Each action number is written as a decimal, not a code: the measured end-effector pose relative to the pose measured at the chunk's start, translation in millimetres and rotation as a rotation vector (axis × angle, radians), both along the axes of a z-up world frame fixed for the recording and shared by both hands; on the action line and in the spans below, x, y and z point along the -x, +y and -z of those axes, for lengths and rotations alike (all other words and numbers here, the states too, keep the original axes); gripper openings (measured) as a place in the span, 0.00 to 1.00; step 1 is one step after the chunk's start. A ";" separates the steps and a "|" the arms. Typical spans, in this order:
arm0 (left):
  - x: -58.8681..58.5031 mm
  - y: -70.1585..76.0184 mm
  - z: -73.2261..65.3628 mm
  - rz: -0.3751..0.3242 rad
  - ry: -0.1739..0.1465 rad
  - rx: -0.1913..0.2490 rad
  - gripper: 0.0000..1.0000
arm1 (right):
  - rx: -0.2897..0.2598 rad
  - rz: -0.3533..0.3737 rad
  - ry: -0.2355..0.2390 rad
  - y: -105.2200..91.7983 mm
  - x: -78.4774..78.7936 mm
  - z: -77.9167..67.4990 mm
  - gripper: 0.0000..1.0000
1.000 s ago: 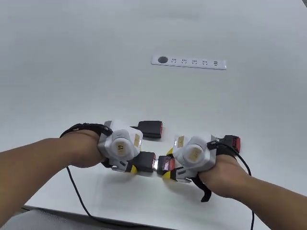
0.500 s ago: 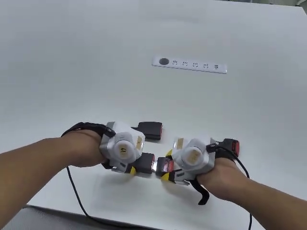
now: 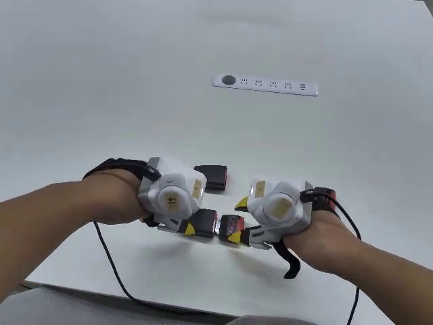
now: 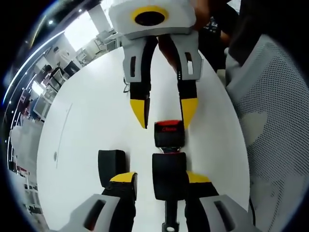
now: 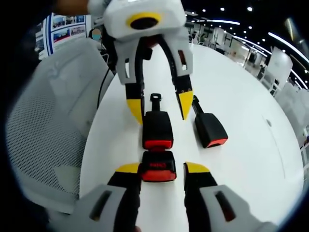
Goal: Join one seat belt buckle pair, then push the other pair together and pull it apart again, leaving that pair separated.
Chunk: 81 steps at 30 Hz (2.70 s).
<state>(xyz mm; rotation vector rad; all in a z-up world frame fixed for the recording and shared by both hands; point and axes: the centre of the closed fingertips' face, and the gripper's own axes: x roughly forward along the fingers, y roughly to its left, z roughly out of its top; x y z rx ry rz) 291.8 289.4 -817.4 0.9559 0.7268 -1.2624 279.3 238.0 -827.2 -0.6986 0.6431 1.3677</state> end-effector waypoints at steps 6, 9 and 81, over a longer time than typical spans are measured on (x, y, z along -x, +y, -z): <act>-22.9 -4.7 -6.6 -0.029 -0.021 0.028 0.39 | -0.014 0.039 -0.004 -17.9 -11.3 -3.6 0.36; -34.9 -7.8 -5.6 -0.028 -0.030 0.029 0.39 | -0.002 0.062 -0.020 -35.2 -22.3 -4.8 0.36; -92.0 0.2 36.5 -0.033 0.045 -0.036 0.33 | 0.112 0.106 0.046 -107.5 -86.2 28.8 0.34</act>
